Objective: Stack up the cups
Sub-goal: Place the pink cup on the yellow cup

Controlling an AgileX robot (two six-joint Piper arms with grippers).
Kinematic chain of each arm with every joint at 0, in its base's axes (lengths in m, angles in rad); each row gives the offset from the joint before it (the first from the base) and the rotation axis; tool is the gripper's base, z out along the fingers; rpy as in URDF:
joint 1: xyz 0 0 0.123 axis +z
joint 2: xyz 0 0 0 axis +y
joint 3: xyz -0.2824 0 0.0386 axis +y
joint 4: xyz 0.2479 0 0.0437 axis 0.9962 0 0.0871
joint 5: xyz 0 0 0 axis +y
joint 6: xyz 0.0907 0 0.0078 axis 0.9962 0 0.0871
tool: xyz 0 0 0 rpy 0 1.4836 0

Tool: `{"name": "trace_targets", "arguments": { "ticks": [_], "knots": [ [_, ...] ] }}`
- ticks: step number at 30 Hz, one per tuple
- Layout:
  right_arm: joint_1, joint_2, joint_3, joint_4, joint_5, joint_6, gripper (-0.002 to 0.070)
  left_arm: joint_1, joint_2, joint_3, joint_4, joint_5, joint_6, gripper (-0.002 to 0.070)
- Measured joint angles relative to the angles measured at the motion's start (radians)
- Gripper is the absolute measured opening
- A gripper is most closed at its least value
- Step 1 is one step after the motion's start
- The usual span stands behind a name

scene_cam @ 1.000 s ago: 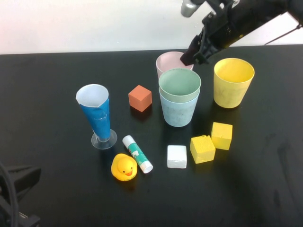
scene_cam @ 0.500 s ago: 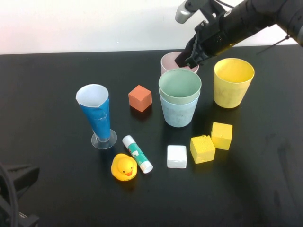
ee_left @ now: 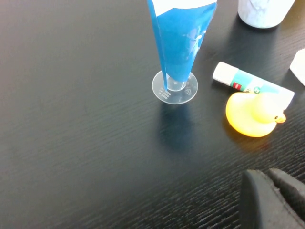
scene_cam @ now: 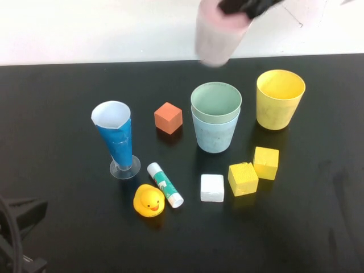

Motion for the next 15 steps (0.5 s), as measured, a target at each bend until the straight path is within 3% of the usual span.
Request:
{"name": "trace_targets", "arguments": {
  "ticks": [6, 15],
  "knots": [
    [-0.089, -0.159, 0.036, -0.102, 0.022, 0.12, 0.004, 0.0, 0.0, 0.0, 0.0, 0.0, 0.0, 0.0],
    [-0.125, -0.307, 0.465, -0.129, 0.022, 0.036, 0.0037, 0.0, 0.0, 0.0, 0.009, 0.016, 0.002, 0.0]
  ]
}}
